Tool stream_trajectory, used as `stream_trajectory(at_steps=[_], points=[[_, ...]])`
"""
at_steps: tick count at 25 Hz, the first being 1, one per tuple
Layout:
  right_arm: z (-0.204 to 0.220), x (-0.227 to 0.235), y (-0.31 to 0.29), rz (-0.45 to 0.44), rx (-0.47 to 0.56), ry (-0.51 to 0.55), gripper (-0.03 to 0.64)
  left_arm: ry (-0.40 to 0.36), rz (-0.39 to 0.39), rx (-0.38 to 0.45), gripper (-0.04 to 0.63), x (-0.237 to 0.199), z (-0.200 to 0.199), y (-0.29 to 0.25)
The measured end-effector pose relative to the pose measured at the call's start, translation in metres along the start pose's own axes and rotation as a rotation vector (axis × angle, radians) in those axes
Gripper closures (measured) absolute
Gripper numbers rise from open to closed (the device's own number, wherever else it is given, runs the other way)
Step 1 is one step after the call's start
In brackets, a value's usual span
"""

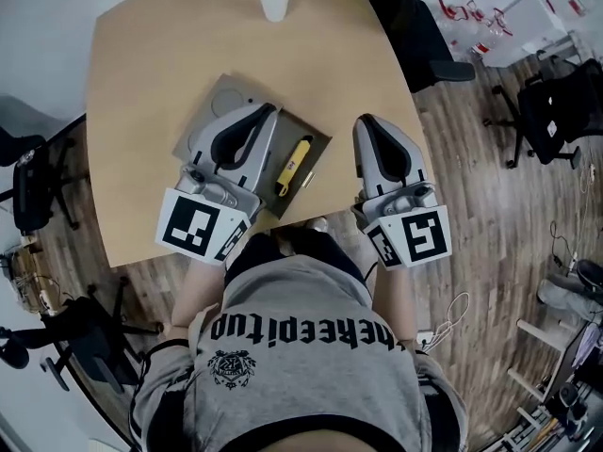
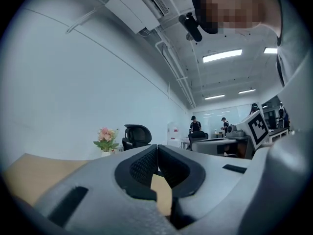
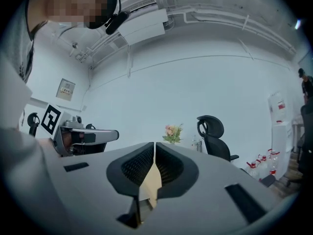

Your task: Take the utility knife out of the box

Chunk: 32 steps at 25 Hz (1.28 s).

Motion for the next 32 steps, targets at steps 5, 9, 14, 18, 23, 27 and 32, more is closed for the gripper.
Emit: stream_trajectory(at_steps=[5,9,14,18,23,27,32], points=[[0.007,0.003,-0.015,-0.092,-0.012,-0.016,0.611,-0.013,-0.075,-0.031,0.575,-0.001,0.009,0.001],[0.015,0.006,-0.024,-0.153,-0.027,-0.035,0.611,-0.015,-0.123,-0.059,0.575,-0.001,0.020,0.001],[0.031,0.005,-0.032,-0.209,-0.060,-0.047,0.611,-0.012,-0.174,-0.095,0.575,-0.001,0.034,0.005],[0.045,0.007,-0.032,-0.235,-0.095,-0.065,0.611,0.001,-0.201,-0.127,0.575,0.001,0.045,0.007],[0.061,0.011,-0.029,-0.257,-0.130,-0.090,0.611,0.020,-0.225,-0.162,0.575,0.008,0.060,0.008],[0.077,0.013,-0.022,-0.269,-0.165,-0.109,0.611,0.032,-0.236,-0.194,0.575,0.014,0.072,0.010],[0.098,0.013,-0.017,-0.278,-0.209,-0.124,0.611,0.061,-0.257,-0.234,0.575,0.017,0.088,0.015]])
Point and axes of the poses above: the fingertips, and each gripper's own axes: y backward along the fingers, x to its right, z out of its underside, the point moved 2 cm from there along y, backward along the fingers, and after that the axes turned 6 degrees about x, right-handed, at the moved point
